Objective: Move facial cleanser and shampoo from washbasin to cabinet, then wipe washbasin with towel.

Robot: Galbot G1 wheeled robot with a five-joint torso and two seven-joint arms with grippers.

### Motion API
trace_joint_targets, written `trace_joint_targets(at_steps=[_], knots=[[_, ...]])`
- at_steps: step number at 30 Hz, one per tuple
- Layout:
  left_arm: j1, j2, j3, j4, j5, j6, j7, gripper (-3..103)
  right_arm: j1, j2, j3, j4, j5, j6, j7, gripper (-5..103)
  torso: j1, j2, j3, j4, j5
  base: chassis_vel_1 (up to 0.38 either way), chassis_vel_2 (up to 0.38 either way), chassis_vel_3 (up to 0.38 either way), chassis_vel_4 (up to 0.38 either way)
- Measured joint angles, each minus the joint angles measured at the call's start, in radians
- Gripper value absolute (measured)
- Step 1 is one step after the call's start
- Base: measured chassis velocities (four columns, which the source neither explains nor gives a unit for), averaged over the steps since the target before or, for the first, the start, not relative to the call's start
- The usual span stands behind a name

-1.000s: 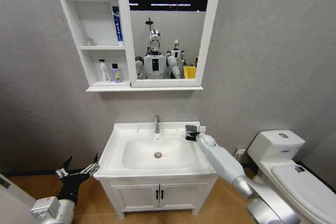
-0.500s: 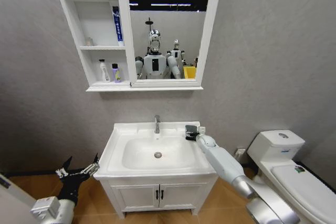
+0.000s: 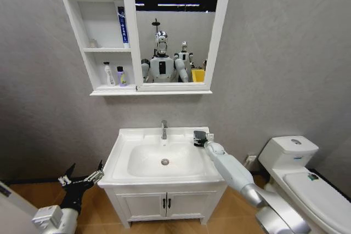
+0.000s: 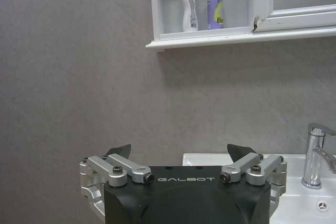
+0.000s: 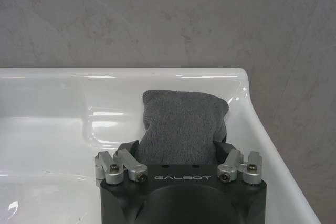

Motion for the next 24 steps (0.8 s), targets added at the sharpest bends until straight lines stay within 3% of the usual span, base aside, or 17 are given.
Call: trace_joint_targets(at_steps=[1,3,10,13,14,16,18,19,20,24], knots=[[0.0,0.0,0.0,0.0,0.0,0.0,0.0,100,0.0,0.0,0.0,0.0,0.0,0.0,0.0,80,0.0,0.0,0.0,0.0,0.0,0.0,0.0,0.0,0.0],[0.0,0.0,0.0,0.0,0.0,0.0,0.0,100,-0.003,-0.001,0.004,-0.001,-0.004,0.005,-0.004,69,0.0,0.0,0.0,0.0,0.0,0.0,0.0,0.0,0.0],[0.0,0.0,0.0,0.0,0.0,0.0,0.0,100,-0.014,-0.002,0.016,0.001,-0.011,0.015,-0.008,47,0.0,0.0,0.0,0.0,0.0,0.0,0.0,0.0,0.0],[0.0,0.0,0.0,0.0,0.0,0.0,0.0,100,-0.031,-0.017,0.016,0.051,-0.008,0.02,0.011,31,0.0,0.0,0.0,0.0,0.0001,0.0,0.0,0.0,0.0],[0.0,0.0,0.0,0.0,0.0,0.0,0.0,100,-0.031,-0.017,0.016,0.051,-0.008,0.02,0.011,31,0.0,0.0,0.0,0.0,0.0001,0.0,0.0,0.0,0.0],[0.0,0.0,0.0,0.0,0.0,0.0,0.0,100,-0.055,-0.036,0.012,0.122,-0.012,0.019,0.038,20,0.0,0.0,0.0,-0.0002,0.0,0.0,0.0,0.0,0.0],[0.0,0.0,0.0,0.0,0.0,0.0,0.0,100,-0.072,-0.044,0.012,0.167,-0.022,0.019,0.059,20,0.0,0.0,0.0,-0.0003,-0.0001,0.0,0.0,0.0,0.0],[0.0,0.0,0.0,0.0,0.0,0.0,0.0,100,-0.099,-0.048,0.013,0.236,-0.03,0.013,0.098,9,0.0,0.0,0.0,-0.0003,-0.0002,0.0,0.0,0.0,0.0],[0.0,0.0,0.0,0.0,0.0,0.0,0.0,100,-0.138,-0.05,0.013,0.33,-0.03,-0.004,0.156,5,0.0,0.0,0.0,0.0,0.0002,0.0,0.0,0.0,0.0],[0.0,0.0,0.0,0.0,0.0,0.0,0.0,100,-0.196,-0.056,0.0,0.468,-0.02,-0.034,0.242,2,0.0,0.0,0.0,0.0001,-0.0002,0.0,0.0,0.0,0.0]])
